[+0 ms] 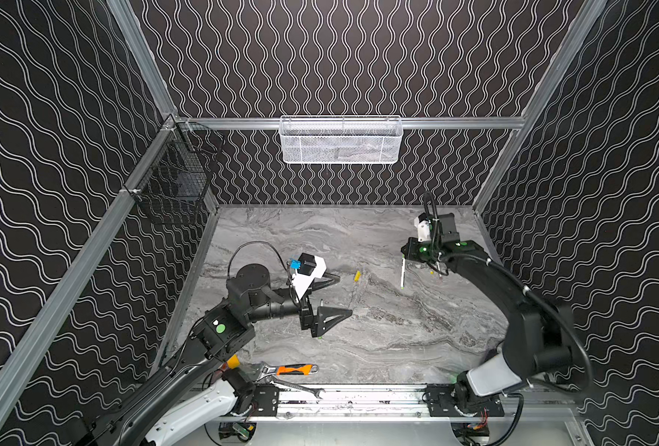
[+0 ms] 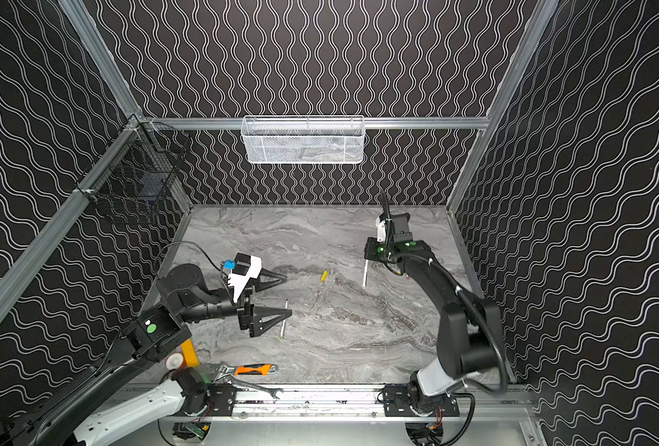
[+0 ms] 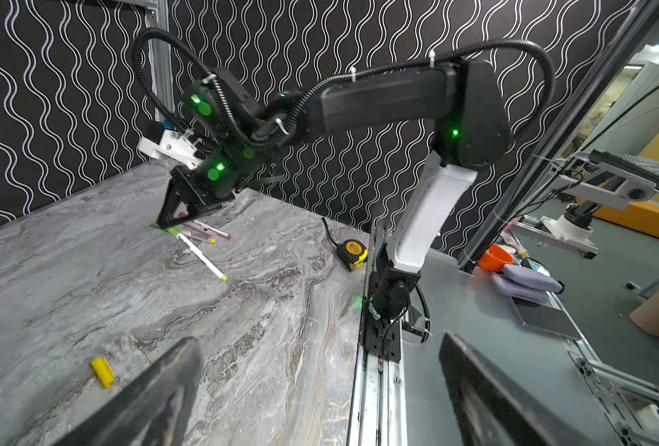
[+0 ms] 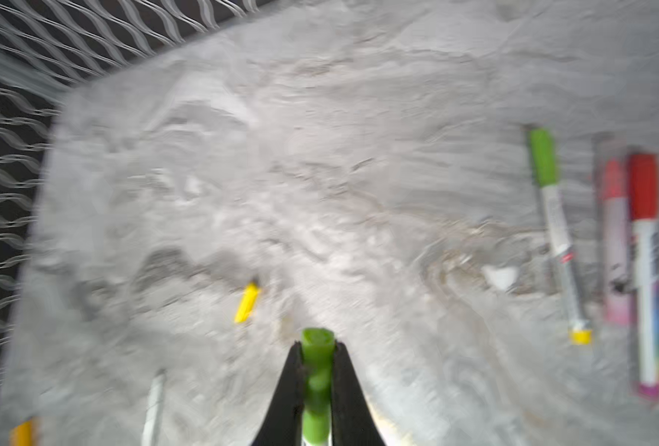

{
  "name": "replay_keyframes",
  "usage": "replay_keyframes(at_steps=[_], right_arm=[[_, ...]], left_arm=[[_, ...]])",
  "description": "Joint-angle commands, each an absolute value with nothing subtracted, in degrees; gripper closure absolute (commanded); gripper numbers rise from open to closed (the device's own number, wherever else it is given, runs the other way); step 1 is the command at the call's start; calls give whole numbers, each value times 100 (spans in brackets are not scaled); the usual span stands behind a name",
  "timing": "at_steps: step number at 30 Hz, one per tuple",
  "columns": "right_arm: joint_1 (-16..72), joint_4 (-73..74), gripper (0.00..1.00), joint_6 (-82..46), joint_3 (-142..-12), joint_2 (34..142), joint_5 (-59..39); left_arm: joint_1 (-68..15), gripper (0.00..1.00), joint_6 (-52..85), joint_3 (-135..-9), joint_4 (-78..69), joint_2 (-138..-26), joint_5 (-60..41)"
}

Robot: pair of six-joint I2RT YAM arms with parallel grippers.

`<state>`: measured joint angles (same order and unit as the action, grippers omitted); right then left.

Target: Insert the pens into the pen caps

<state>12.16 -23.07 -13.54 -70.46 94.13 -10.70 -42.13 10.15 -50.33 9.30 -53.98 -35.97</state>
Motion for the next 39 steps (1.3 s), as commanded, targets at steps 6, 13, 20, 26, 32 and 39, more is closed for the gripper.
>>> replay_keyframes(at_steps=[6, 13, 20, 26, 32, 39], right_arm=[[1171, -3681, 95, -82, -8931, 11355, 678], [1086, -4066, 91, 272, -9968, 12583, 1485], [898, -4141, 82, 285, -10355, 13015, 1813], [901, -4131, 56, 244, -10353, 12692, 1753], [974, -3924, 44, -31, -9685, 11803, 882], [1762, -2902, 37, -606, -7657, 10053, -1078]], left_arm=[[-4203, 1, 598, -5107, 1722, -5254, -3678], [-4201, 2, 565, -5081, 1755, -5263, -3676], [-4203, 1, 545, -5062, 1697, -5268, -3678], [-4201, 1, 562, -5080, 1615, -5405, -3762], [-4201, 1, 598, -5091, 1749, -5365, -3357], [-4203, 1, 811, -5068, 2515, -5141, -1539]])
